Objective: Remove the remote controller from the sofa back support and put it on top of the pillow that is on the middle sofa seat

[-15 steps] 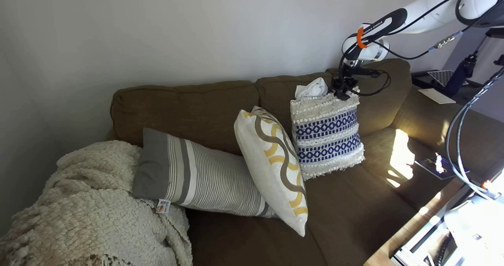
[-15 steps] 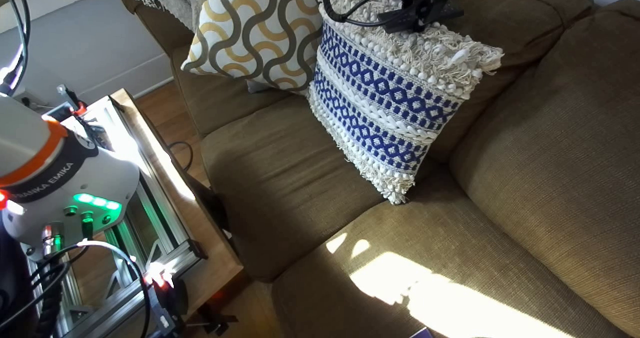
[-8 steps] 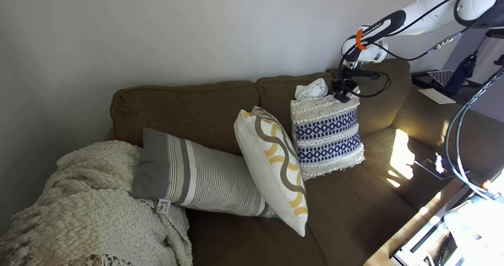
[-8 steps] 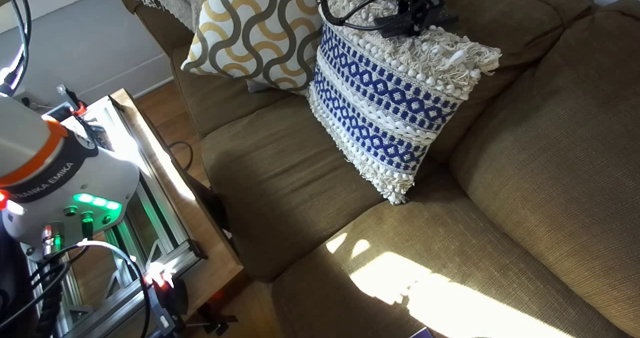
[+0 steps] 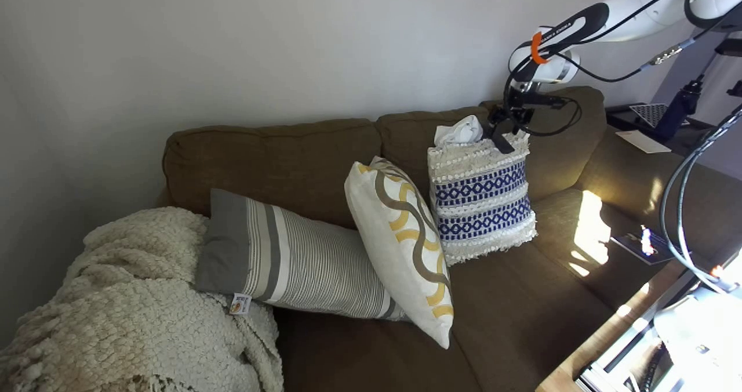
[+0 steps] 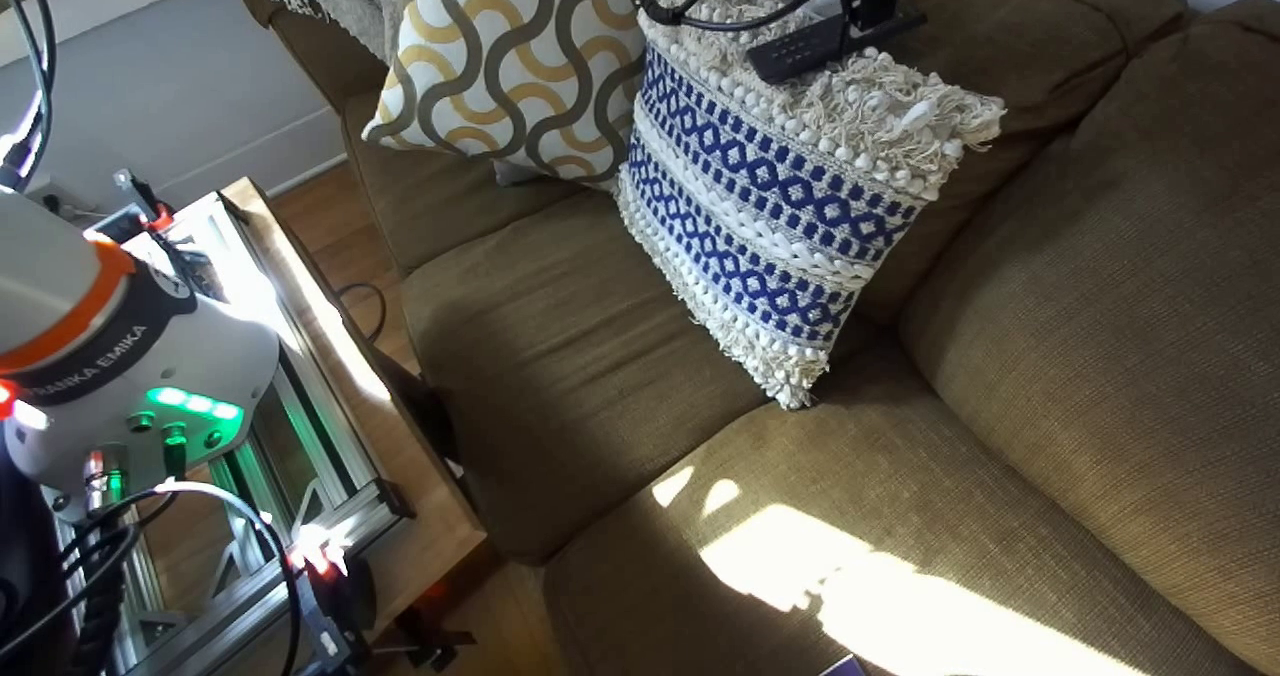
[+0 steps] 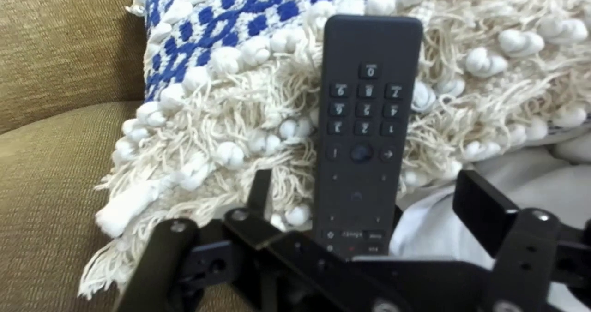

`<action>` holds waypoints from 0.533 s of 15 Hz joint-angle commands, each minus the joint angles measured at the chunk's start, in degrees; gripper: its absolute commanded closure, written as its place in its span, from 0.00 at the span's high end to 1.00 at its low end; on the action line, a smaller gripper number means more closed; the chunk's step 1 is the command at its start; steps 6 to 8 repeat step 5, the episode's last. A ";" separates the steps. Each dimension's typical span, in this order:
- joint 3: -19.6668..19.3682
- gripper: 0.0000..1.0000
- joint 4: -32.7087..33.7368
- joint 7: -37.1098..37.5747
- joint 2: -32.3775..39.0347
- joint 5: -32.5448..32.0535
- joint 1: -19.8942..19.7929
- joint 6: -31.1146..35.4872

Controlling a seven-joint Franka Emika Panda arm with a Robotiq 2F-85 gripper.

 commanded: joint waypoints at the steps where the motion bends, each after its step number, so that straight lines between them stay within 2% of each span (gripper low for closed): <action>1: -0.07 1.00 -10.71 -1.47 -11.34 1.63 -0.46 7.92; 4: 2.56 1.00 -18.01 -9.66 -19.57 5.56 -1.69 17.53; 5: 0.47 1.00 -10.24 -4.81 -12.71 2.87 -0.22 13.25; 8: 0.47 1.00 -10.24 -4.81 -12.71 2.87 -0.22 13.25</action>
